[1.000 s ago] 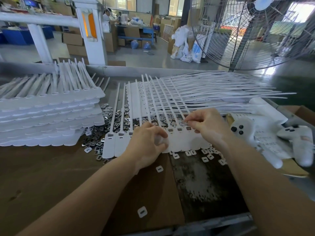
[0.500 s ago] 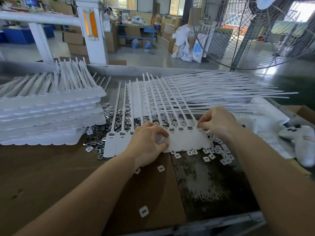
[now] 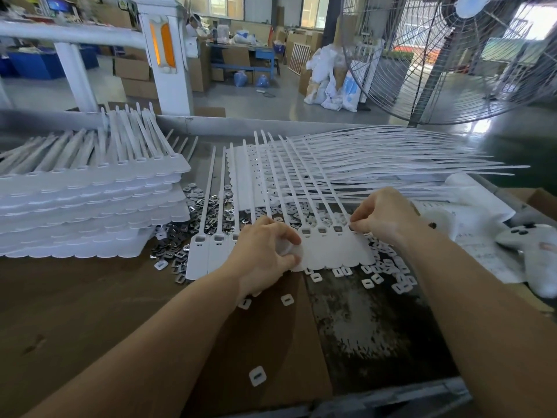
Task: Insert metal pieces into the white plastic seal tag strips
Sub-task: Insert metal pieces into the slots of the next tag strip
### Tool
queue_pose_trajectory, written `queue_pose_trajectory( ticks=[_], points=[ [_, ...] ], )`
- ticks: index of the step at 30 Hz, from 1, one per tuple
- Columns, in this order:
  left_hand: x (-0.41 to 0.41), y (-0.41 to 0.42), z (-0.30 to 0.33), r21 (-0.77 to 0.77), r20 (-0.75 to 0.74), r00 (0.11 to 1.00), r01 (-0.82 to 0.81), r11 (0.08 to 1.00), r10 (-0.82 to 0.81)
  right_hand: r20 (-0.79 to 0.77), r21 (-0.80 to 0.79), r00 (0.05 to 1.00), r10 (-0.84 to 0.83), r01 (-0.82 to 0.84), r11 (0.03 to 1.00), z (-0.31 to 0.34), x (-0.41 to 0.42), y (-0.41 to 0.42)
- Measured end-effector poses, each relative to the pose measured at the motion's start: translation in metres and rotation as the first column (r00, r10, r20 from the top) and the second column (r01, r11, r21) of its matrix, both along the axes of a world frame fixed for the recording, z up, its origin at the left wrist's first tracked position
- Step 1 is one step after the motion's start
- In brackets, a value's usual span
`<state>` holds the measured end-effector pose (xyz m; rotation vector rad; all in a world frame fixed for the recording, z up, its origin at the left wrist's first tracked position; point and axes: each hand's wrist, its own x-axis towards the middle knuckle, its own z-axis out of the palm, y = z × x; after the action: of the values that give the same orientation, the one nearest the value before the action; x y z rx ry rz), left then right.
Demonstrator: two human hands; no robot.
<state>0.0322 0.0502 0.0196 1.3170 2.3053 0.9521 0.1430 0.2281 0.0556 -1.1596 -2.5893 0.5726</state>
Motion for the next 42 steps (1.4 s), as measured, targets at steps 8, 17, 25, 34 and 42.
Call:
queue_pose_trajectory(
  ticks=[8, 17, 25, 34, 42],
  points=[
    [-0.001, 0.0, 0.004, 0.004, 0.034, 0.999, 0.016, 1.0, -0.016, -0.152, 0.02, 0.988, 0.011, -0.008, 1.0, 0.003, 0.001, -0.008],
    [-0.032, -0.014, 0.009, 0.109, -0.072, 0.975, -0.204, 0.973, 0.212, -0.181, 0.055, 0.975, 0.127, -0.119, 0.991, -0.01, -0.03, -0.038],
    [-0.05, -0.025, -0.004, 0.135, -0.221, 0.925, -0.285, 0.949, 0.309, -0.057, 0.1, 0.997, 0.055, -0.049, 0.994, -0.024, -0.056, -0.041],
    [-0.052, -0.026, -0.008, 0.123, -0.211, 0.927, -0.291, 0.949, 0.311, 0.082, 0.165, 0.997, 0.007, -0.02, 0.986, -0.031, -0.065, -0.039],
    [-0.052, -0.026, -0.008, 0.105, -0.206, 0.926, -0.3, 0.948, 0.316, 0.0, 0.186, 1.0, -0.02, 0.02, 0.982, -0.035, -0.065, -0.041]
  ],
)
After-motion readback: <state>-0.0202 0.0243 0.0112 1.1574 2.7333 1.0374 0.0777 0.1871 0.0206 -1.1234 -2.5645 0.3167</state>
